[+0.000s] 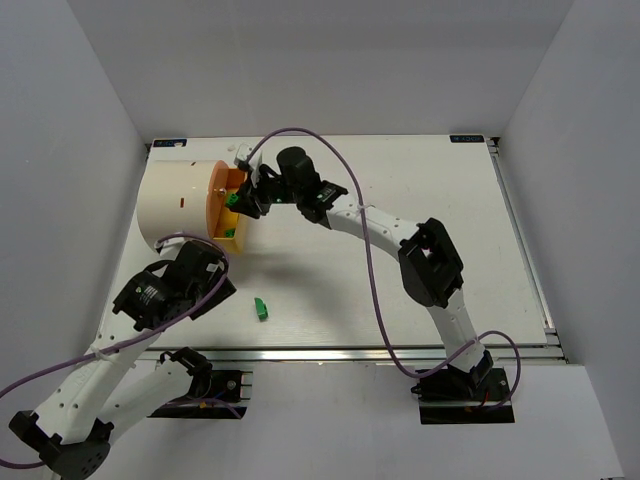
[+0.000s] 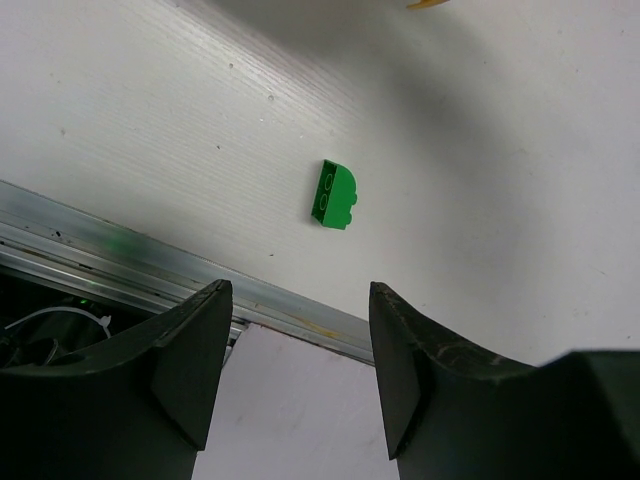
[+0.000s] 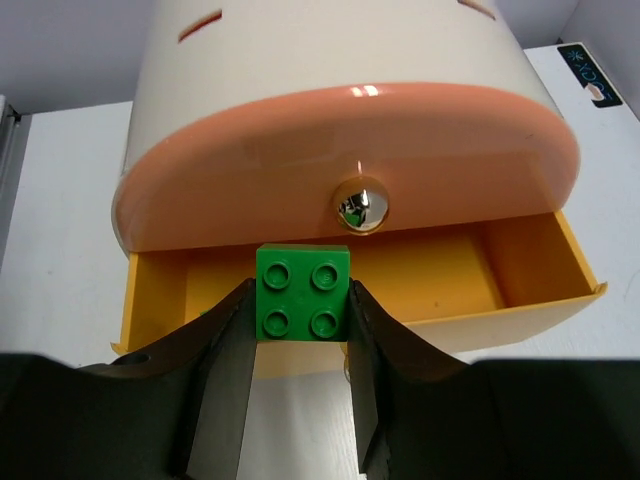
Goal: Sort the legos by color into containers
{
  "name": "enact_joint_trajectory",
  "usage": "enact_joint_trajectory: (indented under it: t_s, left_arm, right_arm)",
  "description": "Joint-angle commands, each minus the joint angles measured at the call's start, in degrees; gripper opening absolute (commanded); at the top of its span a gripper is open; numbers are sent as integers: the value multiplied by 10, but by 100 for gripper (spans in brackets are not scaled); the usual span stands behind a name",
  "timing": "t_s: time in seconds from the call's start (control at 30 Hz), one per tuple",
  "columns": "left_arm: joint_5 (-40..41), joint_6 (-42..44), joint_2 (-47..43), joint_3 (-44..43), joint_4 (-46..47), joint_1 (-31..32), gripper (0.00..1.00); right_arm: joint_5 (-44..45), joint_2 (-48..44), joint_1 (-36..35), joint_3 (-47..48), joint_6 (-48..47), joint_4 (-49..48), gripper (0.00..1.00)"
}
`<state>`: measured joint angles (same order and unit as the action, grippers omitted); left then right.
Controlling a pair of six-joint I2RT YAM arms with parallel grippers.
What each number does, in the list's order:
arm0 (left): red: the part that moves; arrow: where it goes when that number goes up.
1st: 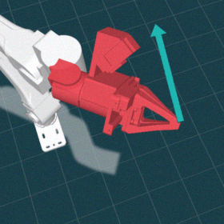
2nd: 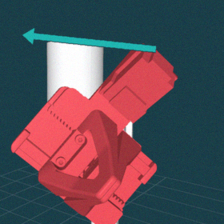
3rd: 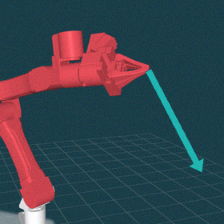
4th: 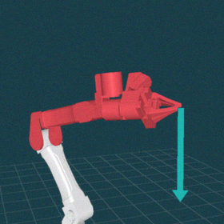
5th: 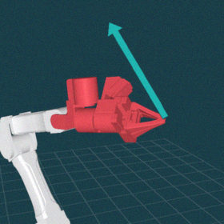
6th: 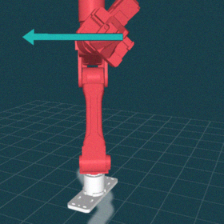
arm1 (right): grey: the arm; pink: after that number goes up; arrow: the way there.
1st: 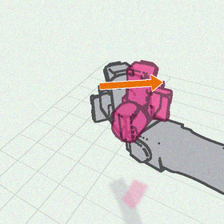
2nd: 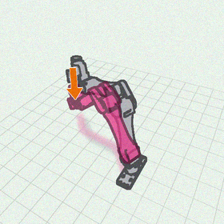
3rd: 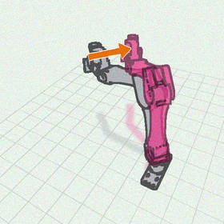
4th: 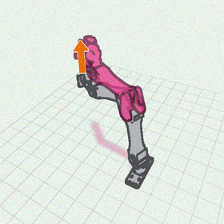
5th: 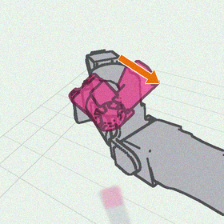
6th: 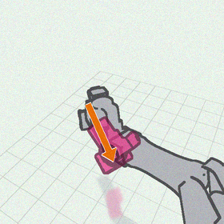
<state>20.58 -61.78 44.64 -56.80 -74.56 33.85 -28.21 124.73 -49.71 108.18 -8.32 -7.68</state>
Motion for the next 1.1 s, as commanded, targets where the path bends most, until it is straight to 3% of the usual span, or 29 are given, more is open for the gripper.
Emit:
enact_joint_trajectory:
  t_s: [0.0, 0.13, 0.43, 0.67, 0.77, 0.97, 1.07]
  left_arm:
    - [13, -32, -4, 1, -2, -3, 67]
    - [11, -32, -3, 4, 1, -3, 67]
    - [10, -34, -2, 6, 3, -3, 68]
    - [3, -38, -5, 16, 13, -3, 70]
    - [-4, -38, 3, 22, 21, -3, 70]
    - [-19, -36, 24, 34, 47, 3, 71]
    - [-26, -31, 35, 41, 72, 3, 71]
  right_arm:
    - [3, -8, -7, 7, 26, -75, 0]
    - [1, -7, -14, 0, 26, -82, 0]
    - [-4, -6, -26, -20, 22, -76, 11]
    - [-4, -10, -31, -35, 9, -65, 42]
    - [-11, -12, -30, -34, 7, -62, 51]
    - [-17, -27, -24, -36, 15, -61, 57]
    - [-14, -43, -24, -45, 26, -64, 55]
